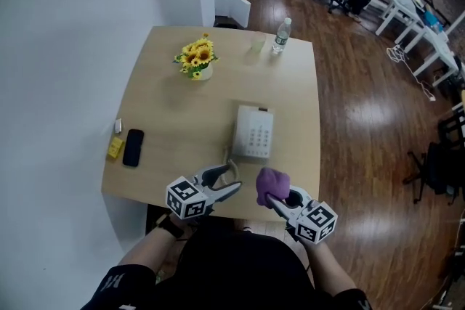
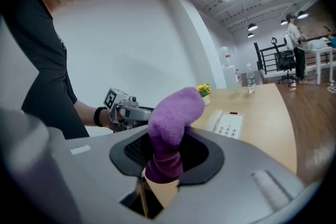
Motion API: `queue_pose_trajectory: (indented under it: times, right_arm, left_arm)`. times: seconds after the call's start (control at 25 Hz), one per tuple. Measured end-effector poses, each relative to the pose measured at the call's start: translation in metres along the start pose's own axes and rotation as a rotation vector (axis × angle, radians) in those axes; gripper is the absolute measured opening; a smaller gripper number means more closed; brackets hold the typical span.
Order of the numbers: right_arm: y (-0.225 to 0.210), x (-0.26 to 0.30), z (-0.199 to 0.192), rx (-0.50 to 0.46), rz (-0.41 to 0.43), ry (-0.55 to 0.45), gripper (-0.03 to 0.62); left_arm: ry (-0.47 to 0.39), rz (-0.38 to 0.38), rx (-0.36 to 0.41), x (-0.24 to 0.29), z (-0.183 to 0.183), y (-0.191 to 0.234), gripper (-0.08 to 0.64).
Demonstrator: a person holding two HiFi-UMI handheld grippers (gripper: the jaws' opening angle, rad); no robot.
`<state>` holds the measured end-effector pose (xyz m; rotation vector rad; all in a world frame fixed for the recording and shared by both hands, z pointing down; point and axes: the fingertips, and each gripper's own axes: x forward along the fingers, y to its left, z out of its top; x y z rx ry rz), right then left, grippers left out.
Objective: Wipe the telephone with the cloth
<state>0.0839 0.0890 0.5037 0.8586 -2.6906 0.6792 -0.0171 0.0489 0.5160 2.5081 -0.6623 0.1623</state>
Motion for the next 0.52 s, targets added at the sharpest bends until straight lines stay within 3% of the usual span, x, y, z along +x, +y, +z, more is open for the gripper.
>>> queue_pose_trajectory:
  times: [0.36,0.52]
  right_arm:
    - [0.014,-0.081,-0.05,0.055,-0.053,-0.034,0.132]
    - [0.025,-0.108,-0.065,0.065,-0.068,-0.044,0.132]
  left_arm:
    - [-0.058,-0.032,-0.009,-0.005,-0.019,-0.077,0.287]
    - [-0.044,-0.038,0.008,-0.012,-0.033,-0.107,0.312]
